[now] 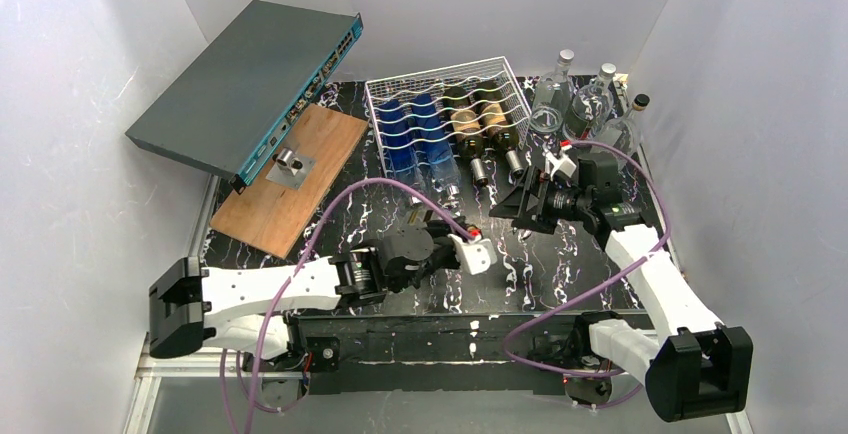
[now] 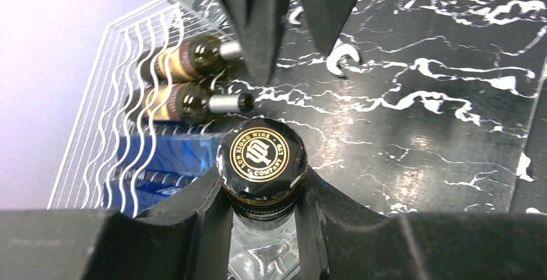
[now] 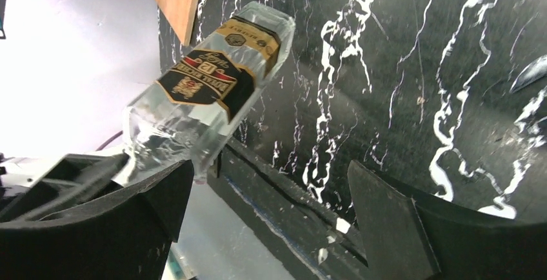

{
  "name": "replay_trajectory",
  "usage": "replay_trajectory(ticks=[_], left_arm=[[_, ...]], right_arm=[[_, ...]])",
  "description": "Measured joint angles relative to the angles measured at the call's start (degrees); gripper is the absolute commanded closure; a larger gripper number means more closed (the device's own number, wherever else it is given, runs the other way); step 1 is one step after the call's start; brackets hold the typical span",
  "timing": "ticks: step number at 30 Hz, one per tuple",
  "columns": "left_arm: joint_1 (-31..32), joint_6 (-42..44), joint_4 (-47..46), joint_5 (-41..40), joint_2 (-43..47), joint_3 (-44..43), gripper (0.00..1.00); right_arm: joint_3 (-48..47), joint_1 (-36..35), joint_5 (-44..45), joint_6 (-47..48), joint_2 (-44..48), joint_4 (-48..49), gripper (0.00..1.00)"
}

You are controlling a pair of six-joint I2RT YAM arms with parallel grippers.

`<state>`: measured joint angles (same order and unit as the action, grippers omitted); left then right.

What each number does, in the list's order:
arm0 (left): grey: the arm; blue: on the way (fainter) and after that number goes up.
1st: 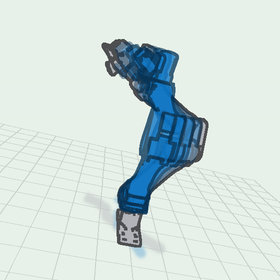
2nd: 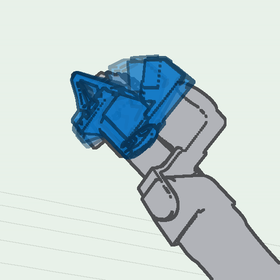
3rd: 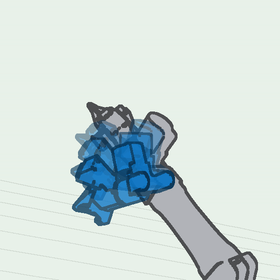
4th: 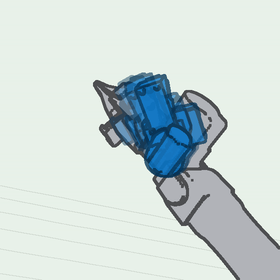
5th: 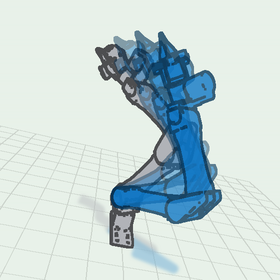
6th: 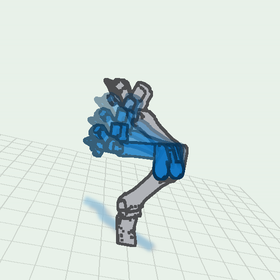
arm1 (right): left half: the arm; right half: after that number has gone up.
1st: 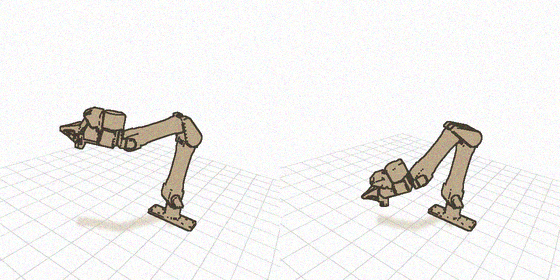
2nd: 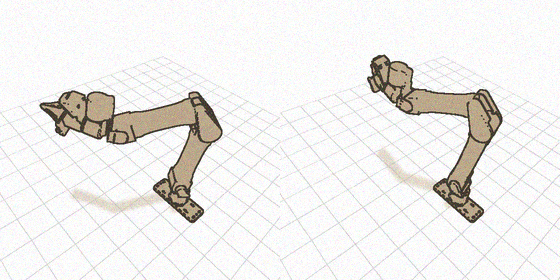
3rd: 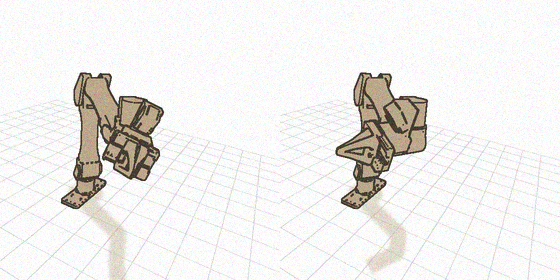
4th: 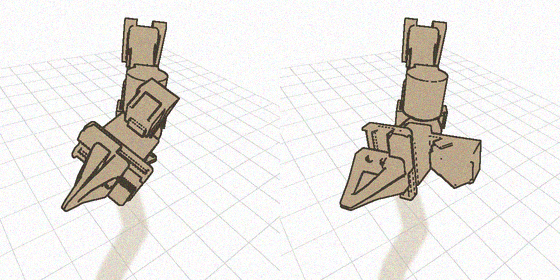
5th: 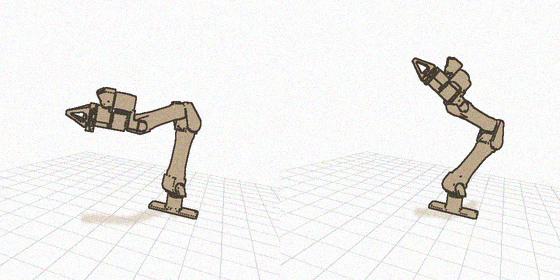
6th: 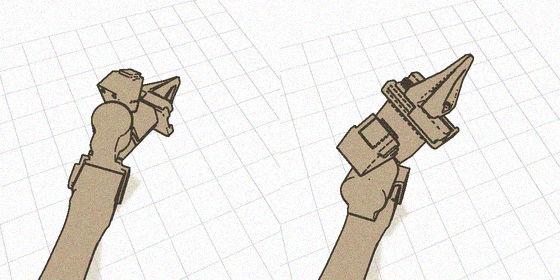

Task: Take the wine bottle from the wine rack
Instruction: Place the wine bottle at the center of the board.

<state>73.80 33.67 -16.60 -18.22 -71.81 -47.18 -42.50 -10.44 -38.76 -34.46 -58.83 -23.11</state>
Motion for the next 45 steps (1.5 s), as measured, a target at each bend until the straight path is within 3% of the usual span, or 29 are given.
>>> replay_trajectory(ticks=[7, 24, 34, 41, 45], left_arm=[[-4.3, -3.7, 0.8, -4.1, 6.8, 1.6, 1.00], [-28.2, -22.1, 4.2, -7.8, 13.5, 2.7, 1.00], [-41.3, -31.4, 2.2, -6.2, 9.5, 2.6, 1.00], [-44.2, -34.4, -2.1, -3.3, 6.6, 2.6, 1.00], [-45.0, -35.4, -4.7, -2.2, 5.7, 2.6, 0.90]], right_arm=[[-5.3, 0.0, 1.1, 10.4, -2.4, -1.4, 0.02], [-10.3, 0.3, -0.4, 39.2, -2.7, -4.6, 0.02], [-10.3, 2.4, -0.4, 42.6, 0.3, -5.5, 0.02], [-10.1, 4.9, -1.9, 42.6, 1.4, -5.4, 0.02], [-9.6, 5.8, -2.8, 42.3, 1.5, -5.0, 0.02]])
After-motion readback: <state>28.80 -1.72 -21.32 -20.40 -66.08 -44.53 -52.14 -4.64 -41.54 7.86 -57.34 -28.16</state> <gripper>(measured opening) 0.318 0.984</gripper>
